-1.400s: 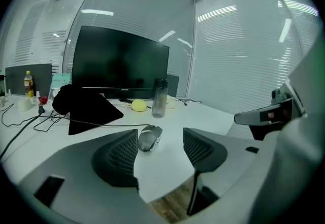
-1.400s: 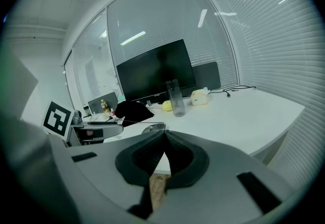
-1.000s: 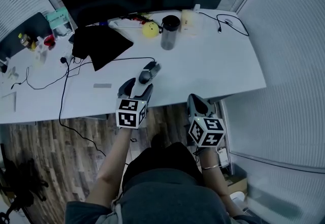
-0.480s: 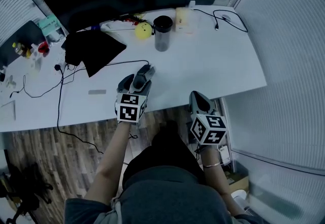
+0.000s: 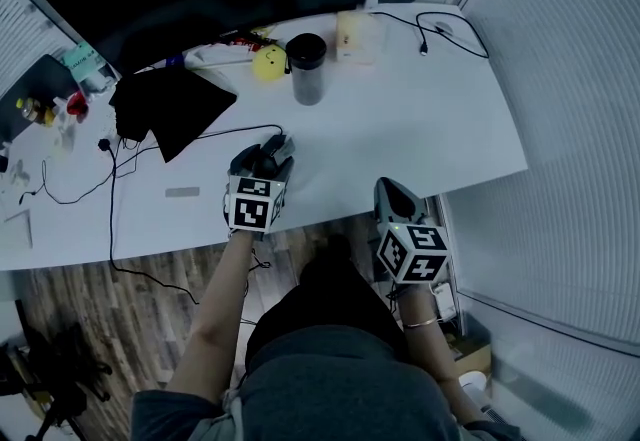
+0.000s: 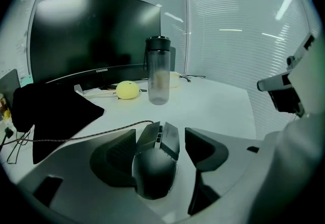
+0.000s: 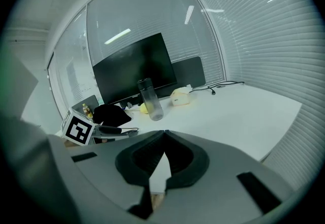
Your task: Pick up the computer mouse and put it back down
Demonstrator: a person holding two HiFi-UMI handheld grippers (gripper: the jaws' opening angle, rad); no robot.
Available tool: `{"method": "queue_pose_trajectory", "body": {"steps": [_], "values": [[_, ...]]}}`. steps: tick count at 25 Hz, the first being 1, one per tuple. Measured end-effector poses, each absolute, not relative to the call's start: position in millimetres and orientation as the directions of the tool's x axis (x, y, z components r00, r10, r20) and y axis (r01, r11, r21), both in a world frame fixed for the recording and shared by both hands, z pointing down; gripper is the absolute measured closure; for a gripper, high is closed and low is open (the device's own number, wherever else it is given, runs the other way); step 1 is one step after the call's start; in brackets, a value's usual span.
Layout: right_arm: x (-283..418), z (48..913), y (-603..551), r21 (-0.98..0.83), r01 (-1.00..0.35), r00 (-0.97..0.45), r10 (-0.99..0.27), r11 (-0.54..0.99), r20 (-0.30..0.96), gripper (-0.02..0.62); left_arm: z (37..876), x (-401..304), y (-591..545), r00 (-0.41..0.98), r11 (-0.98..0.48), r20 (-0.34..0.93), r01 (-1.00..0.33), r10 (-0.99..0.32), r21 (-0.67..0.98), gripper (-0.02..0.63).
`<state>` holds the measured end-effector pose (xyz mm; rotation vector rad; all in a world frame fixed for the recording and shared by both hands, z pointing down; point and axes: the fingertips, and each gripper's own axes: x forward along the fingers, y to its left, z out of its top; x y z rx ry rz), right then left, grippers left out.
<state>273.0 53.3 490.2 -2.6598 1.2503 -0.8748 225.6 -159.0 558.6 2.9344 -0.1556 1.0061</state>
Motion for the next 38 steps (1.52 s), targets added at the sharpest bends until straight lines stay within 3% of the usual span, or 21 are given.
{"method": "queue_pose_trajectory", "body": {"steps": [28,38], "values": [[289,507,59,-0.343,-0.672,0.467,-0.735,-0.657,0.492,0.589,585,245,-162,0.745,-0.999,0.666,-0.044,-0.027,0.009,0.307],[281,503,59,-0.347,-0.672,0.469,-0.739,-0.654,0.484,0.588,591,244,-161,0.677,-0.997,0.732,-0.061,-0.075,-0.046,0.308]]}}
